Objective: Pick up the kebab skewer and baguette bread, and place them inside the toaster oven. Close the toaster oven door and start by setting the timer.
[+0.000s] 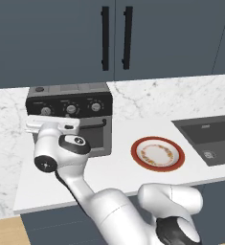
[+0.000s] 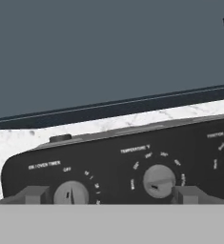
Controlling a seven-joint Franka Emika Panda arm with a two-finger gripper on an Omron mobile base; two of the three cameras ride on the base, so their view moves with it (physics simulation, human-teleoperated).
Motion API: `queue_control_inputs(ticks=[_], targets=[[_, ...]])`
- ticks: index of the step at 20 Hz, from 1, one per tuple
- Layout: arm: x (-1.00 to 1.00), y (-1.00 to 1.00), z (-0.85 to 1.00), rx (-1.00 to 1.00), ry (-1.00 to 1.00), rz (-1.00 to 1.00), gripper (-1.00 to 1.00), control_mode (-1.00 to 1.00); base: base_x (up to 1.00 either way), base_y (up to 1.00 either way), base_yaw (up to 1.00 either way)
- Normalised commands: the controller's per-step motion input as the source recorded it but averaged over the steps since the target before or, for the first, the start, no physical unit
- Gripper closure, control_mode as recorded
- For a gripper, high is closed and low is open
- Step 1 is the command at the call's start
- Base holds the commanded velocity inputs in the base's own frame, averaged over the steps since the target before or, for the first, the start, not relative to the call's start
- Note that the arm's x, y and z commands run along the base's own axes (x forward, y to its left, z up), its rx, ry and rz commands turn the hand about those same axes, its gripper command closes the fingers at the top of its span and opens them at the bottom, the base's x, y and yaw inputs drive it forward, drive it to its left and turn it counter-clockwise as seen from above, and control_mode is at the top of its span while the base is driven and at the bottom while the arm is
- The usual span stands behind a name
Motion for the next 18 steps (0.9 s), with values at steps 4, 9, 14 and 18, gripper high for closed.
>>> queue_control_inputs(ticks=[4, 9, 14, 18], targets=[[0.18, 0.11, -0.13, 0.00, 0.00, 0.00, -1.00, -1.00, 0.00, 0.00, 0.00], [0.30, 0.16, -0.01, -0.01, 0.00, 0.02, -1.00, -1.00, 0.00, 0.00, 0.00], [0.20, 0.23, -0.07, -0.02, 0.00, 0.00, -1.00, -1.00, 0.00, 0.00, 0.00], [0.11, 0.24, -0.14, -0.03, 0.00, 0.00, -1.00, -1.00, 0.00, 0.00, 0.00]])
